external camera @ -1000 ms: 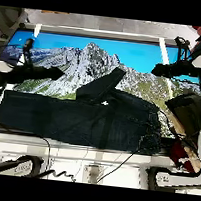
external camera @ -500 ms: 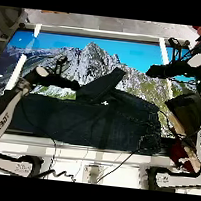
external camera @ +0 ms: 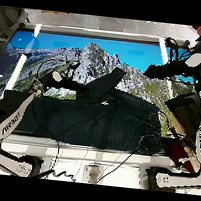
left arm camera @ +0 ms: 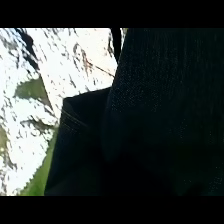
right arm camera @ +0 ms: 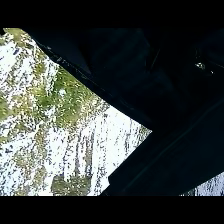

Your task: Fold the clothes and pants, and hang the long-sleeved shirts on hangers.

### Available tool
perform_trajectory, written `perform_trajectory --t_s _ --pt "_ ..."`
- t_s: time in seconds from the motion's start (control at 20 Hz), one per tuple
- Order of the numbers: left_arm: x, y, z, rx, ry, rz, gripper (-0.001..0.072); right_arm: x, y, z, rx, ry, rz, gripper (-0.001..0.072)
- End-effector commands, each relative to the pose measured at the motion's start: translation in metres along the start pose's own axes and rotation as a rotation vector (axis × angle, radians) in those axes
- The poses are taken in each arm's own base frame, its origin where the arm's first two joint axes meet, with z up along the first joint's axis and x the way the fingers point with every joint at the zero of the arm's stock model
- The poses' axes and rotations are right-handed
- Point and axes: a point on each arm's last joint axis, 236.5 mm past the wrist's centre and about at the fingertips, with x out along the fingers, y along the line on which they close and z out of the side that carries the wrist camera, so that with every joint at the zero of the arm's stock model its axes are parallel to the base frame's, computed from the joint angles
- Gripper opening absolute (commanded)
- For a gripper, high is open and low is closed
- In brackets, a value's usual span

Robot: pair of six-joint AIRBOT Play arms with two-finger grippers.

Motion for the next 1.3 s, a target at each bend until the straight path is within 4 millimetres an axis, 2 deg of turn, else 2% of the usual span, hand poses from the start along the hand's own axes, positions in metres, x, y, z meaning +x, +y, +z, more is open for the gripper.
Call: perform_trajectory --t_s 0.0,0.1,0.15,0.2,0.25,0.3,0.35,0.45,0.55,0.7,0.8,0.85,0.9,0.95,1.05,1.1,1.25 --pt "0.0 0.01 0.023 0.024 -0.089 0.067 0.0029 0.0 -0.002 -0.003 -0.007 0.011 -0.011 0.0394" --pt "-0.016 0.008 0.042 0.038 -0.137 0.076 0.0028 -0.004 -0.036 -0.015 -0.055 0.068 -0.145 0.0238" --pt "-0.034 0.007 0.059 0.05 -0.188 0.088 0.0027 -0.01 -0.06 -0.027 -0.07 0.12 -0.227 0.0224" --pt "-0.055 0.006 0.079 0.062 -0.255 0.109 0.0026 -0.018 -0.079 -0.038 -0.063 0.165 -0.277 0.0152" --pt "-0.082 0.004 0.101 0.059 -0.334 0.132 0.0026 -0.025 -0.094 -0.047 -0.028 0.186 -0.29 0.0129" --pt "-0.109 0.002 0.118 0.007 -0.406 0.139 0.0026 -0.03 -0.105 -0.057 0.012 0.207 -0.283 0.011" --pt "-0.13 0.0 0.127 -0.049 -0.452 0.136 0.0026 -0.033 -0.114 -0.074 0.044 0.252 -0.26 0.0056" --pt "-0.154 0.001 0.129 -0.18 -0.481 0.138 0.0024 -0.032 -0.115 -0.112 0.092 0.342 -0.144 0.0052" --pt "-0.156 0.014 0.113 -0.346 -0.466 0.171 0.0024 -0.027 -0.103 -0.148 0.126 0.407 0.008 0.0038" --pt "-0.133 0.033 0.074 -0.684 -0.442 0.177 0.0025 -0.025 -0.093 -0.208 0.177 0.5 0.155 0.0038" --pt "-0.129 0.039 0.075 -0.927 -0.539 0.114 0.0025 -0.024 -0.092 -0.243 0.242 0.545 0.203 0.0038" --pt "-0.132 0.04 0.084 -1.012 -0.606 0.07 0.0025 -0.022 -0.089 -0.253 0.269 0.549 0.232 0.0038" --pt "-0.142 0.038 0.101 -1.057 -0.695 0.013 0.0025 -0.019 -0.084 -0.259 0.277 0.54 0.268 0.004" --pt "-0.155 0.032 0.122 -1.064 -0.791 -0.049 0.0025 -0.016 -0.082 -0.261 0.293 0.524 0.284 0.0058" --pt "-0.193 0.014 0.156 -1.015 -0.96 -0.158 0.0023 -0.009 -0.086 -0.261 0.32 0.5 0.267 0.0394" --pt "-0.209 0.004 0.164 -0.99 -0.997 -0.184 0.0023 -0.007 -0.09 -0.259 0.335 0.488 0.246 0.0438" --pt "-0.25 -0.017 0.173 -0.839 -1.046 -0.167 0.0022 -0.002 -0.099 -0.253 0.341 0.455 0.209 0.0439"
